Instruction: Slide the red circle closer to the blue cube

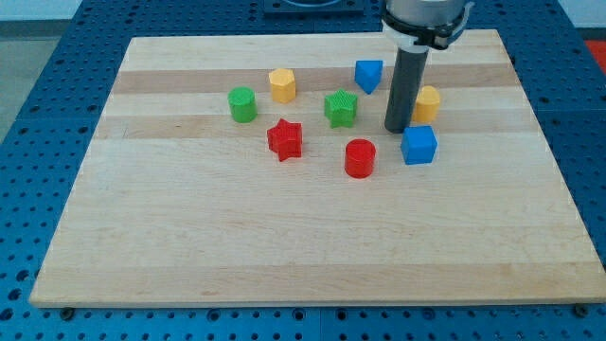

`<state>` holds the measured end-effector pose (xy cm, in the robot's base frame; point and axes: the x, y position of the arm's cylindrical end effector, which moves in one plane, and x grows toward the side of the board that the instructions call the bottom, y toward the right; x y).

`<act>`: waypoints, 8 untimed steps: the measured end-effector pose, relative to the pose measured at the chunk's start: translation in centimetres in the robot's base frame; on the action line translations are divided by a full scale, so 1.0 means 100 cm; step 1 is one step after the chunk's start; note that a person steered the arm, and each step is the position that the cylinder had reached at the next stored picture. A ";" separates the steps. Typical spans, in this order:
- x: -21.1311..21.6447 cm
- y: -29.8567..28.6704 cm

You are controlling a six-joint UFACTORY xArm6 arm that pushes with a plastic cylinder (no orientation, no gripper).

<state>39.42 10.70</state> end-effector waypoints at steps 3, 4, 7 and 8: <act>0.014 -0.041; 0.016 -0.045; 0.037 -0.065; 0.048 -0.068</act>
<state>44.21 3.92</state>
